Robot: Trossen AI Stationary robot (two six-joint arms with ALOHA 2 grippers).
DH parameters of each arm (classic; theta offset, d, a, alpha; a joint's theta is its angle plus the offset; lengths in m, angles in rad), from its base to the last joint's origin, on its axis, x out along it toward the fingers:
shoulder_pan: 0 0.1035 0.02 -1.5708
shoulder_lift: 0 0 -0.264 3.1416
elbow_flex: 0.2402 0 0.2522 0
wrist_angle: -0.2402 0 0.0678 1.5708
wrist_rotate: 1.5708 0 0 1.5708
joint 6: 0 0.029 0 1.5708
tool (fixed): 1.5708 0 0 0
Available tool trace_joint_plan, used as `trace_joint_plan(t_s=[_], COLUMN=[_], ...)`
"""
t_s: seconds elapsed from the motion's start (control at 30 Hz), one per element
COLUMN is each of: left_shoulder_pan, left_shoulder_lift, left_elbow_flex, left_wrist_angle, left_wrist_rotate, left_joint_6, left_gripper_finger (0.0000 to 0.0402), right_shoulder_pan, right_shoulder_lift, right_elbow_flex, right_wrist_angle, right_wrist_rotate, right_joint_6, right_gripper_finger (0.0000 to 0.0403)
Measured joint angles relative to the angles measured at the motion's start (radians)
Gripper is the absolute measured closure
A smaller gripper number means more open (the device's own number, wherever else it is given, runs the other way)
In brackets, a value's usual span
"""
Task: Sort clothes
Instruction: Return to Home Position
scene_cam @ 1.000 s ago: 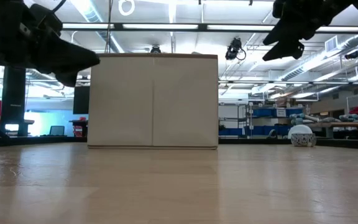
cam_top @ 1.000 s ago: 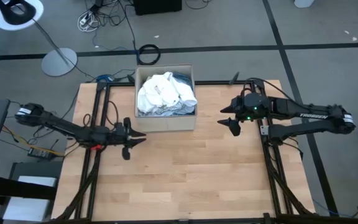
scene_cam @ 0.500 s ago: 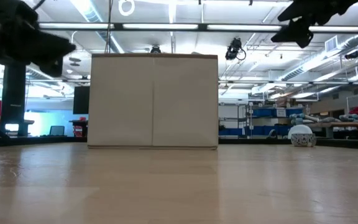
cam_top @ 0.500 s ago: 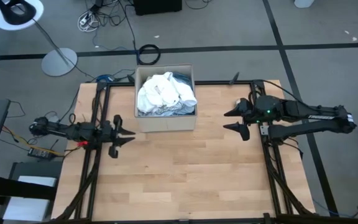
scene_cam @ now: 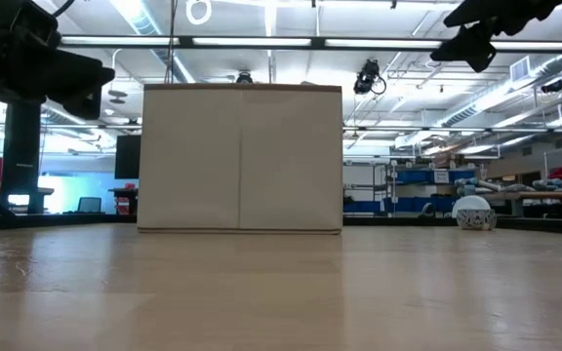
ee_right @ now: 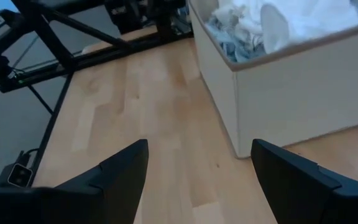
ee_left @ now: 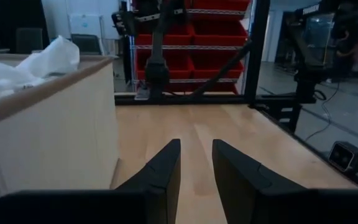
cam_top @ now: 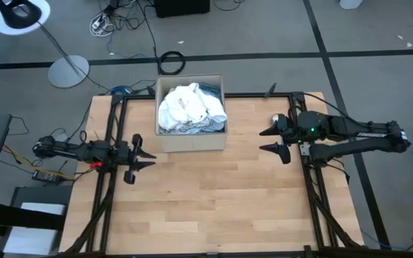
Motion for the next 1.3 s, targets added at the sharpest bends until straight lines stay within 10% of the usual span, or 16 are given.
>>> trace_joint_plan(t_s=[0.23,0.73,1.07,1.3], left_shoulder_pan=[0.0,0.0,0.0,0.0], left_shoulder_lift=[0.007,0.007,0.007,0.007], left_elbow_flex=[0.0,0.0,0.0,0.0], left_wrist_angle=[0.013,0.012,0.03,0.029], left_wrist_rotate=[-0.001,-0.001,-0.002,-0.002], left_joint_6=[-0.015,-0.015,-0.015,-0.015], left_gripper_finger=[0.0303,0.0303,0.0303,0.0303], right_shoulder_pan=[0.0,0.037,0.118,0.13], right_shoulder_lift=[-0.103,-0.197,-0.196,-0.159], right_elbow_flex=[-0.08,-0.719,-0.721,-0.721], right_wrist_angle=[0.077,0.821,0.584,0.567], right_wrist_rotate=[0.004,0.02,0.349,0.335], right_joint_6=[-0.036,0.001,0.077,-0.05], right_gripper_finger=[0.0115,0.0115,0.0115,0.0117])
